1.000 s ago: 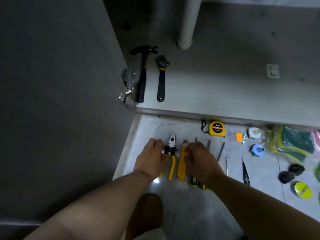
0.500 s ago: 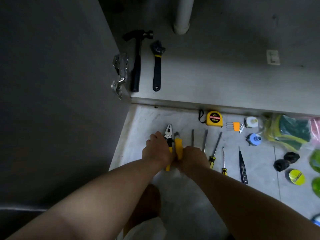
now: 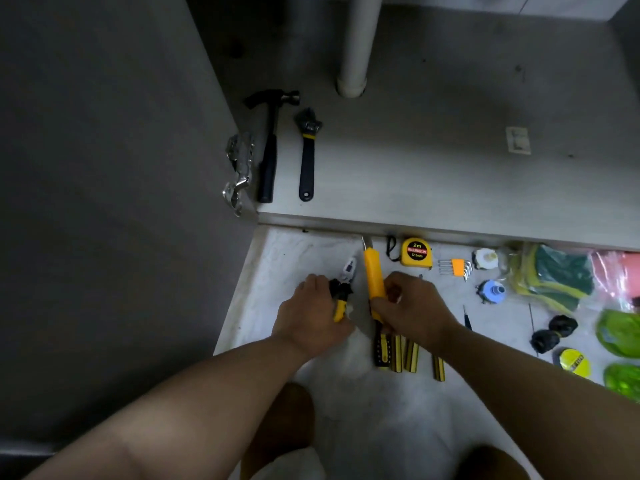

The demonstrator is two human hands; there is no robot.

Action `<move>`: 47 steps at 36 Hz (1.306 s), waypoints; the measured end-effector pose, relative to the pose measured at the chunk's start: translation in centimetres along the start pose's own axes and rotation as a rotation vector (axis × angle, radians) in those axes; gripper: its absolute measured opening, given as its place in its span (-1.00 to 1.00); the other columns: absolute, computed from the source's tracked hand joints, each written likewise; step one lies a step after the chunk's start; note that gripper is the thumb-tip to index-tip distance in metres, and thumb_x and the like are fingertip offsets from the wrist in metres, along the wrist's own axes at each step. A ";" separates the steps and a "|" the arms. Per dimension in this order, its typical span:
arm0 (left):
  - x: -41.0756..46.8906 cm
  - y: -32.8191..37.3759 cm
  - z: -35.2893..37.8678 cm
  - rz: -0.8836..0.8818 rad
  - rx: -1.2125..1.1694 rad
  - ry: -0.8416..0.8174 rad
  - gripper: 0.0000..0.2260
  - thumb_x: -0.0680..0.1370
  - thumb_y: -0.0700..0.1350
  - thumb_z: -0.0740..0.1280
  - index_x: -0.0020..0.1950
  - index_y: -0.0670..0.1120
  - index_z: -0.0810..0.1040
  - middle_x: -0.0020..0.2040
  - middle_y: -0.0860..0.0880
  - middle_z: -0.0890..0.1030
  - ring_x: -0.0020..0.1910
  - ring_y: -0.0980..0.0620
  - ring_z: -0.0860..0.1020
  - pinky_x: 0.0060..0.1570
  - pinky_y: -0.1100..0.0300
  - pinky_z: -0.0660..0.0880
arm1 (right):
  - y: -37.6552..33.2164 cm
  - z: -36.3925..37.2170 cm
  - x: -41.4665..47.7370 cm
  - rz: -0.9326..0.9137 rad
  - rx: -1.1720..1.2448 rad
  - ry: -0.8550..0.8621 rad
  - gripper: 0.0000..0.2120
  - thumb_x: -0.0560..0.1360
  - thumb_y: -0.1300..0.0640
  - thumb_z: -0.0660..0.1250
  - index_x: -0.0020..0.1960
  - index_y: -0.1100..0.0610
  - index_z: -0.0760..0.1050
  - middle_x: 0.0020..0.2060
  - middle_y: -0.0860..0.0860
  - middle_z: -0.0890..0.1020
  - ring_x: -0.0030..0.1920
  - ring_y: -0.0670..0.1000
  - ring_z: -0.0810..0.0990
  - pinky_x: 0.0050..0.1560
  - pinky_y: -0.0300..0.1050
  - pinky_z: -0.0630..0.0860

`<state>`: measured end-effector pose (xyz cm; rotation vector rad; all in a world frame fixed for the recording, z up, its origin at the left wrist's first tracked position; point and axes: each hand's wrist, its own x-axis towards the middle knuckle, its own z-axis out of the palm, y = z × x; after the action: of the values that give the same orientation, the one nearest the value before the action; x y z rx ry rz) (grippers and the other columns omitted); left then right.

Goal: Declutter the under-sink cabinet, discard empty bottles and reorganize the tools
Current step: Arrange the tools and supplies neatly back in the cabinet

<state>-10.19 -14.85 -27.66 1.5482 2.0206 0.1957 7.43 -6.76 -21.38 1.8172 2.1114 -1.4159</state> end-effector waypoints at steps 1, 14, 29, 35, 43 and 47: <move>0.0 0.3 -0.2 0.049 -0.040 0.023 -0.48 0.41 0.29 0.33 0.19 -0.01 0.36 0.10 0.04 0.39 0.01 0.00 0.51 -0.19 0.12 0.44 | -0.3 -0.8 -0.1 -0.029 -0.026 0.047 -0.85 0.44 -0.05 0.42 -0.15 -0.01 0.50 -0.33 0.00 0.66 -0.36 -0.05 0.68 -0.19 0.12 0.67; 7.2 6.9 -8.8 0.042 -0.441 0.547 -0.44 0.46 0.00 0.42 0.42 -0.09 0.40 0.24 -0.02 0.42 0.02 0.01 0.56 -0.02 0.07 0.59 | -4.4 -7.3 4.6 -0.003 0.053 0.503 -0.73 0.45 -0.06 0.37 -0.18 0.16 0.48 -0.31 0.08 0.57 -0.24 0.15 0.56 -0.16 0.10 0.57; 15.0 7.3 -10.7 -0.183 -0.267 0.591 -0.54 0.52 -0.04 0.44 0.34 -0.21 0.48 0.29 -0.19 0.46 0.31 -0.16 0.40 0.18 0.02 0.42 | -9.5 -5.6 12.2 0.067 -0.195 0.424 -0.61 0.55 -0.13 0.33 0.14 0.18 0.48 0.06 0.16 0.58 0.05 0.20 0.59 -0.06 -0.01 0.49; 14.2 7.3 -10.8 -0.159 -0.318 0.576 -0.56 0.56 0.00 0.39 0.37 -0.18 0.49 0.29 -0.16 0.43 0.32 -0.14 0.38 0.22 0.02 0.44 | -10.0 -4.8 11.7 0.019 -0.254 0.438 -0.59 0.58 -0.07 0.30 0.25 0.22 0.42 0.16 0.20 0.51 0.18 0.24 0.53 0.13 0.11 0.54; 12.0 3.9 -11.6 -0.145 -0.231 0.625 -0.53 0.53 -0.38 0.20 0.37 -0.05 0.58 0.25 -0.16 0.46 0.20 -0.17 0.42 0.16 0.12 0.39 | -10.0 -4.1 9.2 -0.462 -0.296 0.509 -0.65 0.57 0.13 0.31 0.34 0.14 0.46 0.21 0.14 0.43 0.22 0.14 0.45 0.17 0.07 0.52; 11.6 3.4 -12.0 -0.126 -0.155 0.542 -0.58 0.57 -0.34 0.20 0.31 0.01 0.63 0.16 -0.15 0.46 0.15 -0.18 0.42 0.07 0.16 0.39 | -10.9 -3.3 9.2 -0.508 -0.318 0.274 -0.56 0.56 0.24 0.28 0.44 0.07 0.43 0.34 0.14 0.36 0.27 0.16 0.48 0.22 0.06 0.53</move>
<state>-15.49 -0.40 -20.34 1.3622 2.4305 0.7733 -2.49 3.41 -17.78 1.4878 2.8870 -0.8321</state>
